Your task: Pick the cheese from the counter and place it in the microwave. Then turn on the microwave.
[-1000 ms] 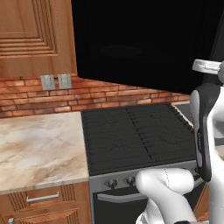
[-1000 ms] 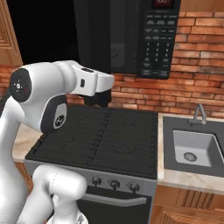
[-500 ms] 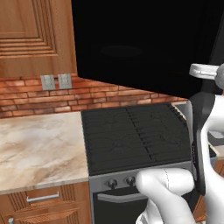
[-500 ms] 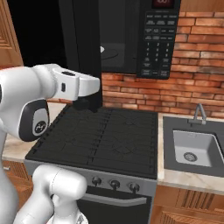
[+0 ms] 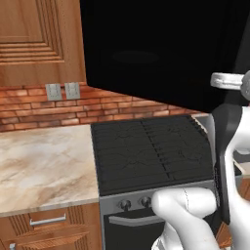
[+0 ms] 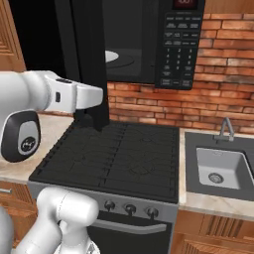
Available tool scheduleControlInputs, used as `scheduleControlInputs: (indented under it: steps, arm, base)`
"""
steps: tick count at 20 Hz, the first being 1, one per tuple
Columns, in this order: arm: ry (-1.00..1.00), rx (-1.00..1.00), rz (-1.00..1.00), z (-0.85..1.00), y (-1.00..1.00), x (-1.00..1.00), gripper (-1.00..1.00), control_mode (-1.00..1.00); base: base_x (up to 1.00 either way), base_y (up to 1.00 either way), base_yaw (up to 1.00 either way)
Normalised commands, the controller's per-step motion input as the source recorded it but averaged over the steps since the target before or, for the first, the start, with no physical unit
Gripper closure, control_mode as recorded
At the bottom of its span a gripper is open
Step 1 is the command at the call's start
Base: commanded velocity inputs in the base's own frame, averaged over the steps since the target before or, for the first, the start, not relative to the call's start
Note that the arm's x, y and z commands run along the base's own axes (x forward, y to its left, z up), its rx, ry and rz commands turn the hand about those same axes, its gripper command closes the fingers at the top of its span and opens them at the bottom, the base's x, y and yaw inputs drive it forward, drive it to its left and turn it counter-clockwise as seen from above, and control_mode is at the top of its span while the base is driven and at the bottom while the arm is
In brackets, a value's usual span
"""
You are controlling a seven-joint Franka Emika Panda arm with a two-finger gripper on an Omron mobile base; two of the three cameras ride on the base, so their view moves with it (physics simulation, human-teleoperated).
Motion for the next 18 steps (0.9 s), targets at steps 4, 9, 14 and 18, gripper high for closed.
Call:
scheduleControlInputs:
  steps: [4, 9, 14, 18]
  arm:
    - [0.08, 0.0, 0.0, 0.33, 0.07, -0.81, -1.0, -1.0]
    - [0.06, 0.0, 0.01, 0.24, 0.09, -0.77, -1.0, -1.0]
    - [0.0, 0.02, 0.0, 0.26, -0.04, -0.99, -1.0, -1.0]
    - [0.0, 0.04, 0.0, 0.31, -0.11, -0.96, -1.0, -1.0]
  base:
    - [0.0, 0.0, 0.0]
    - [0.0, 0.0, 0.0]
    - [0.0, 0.0, 0.0]
    - [0.0, 0.0, 0.0]
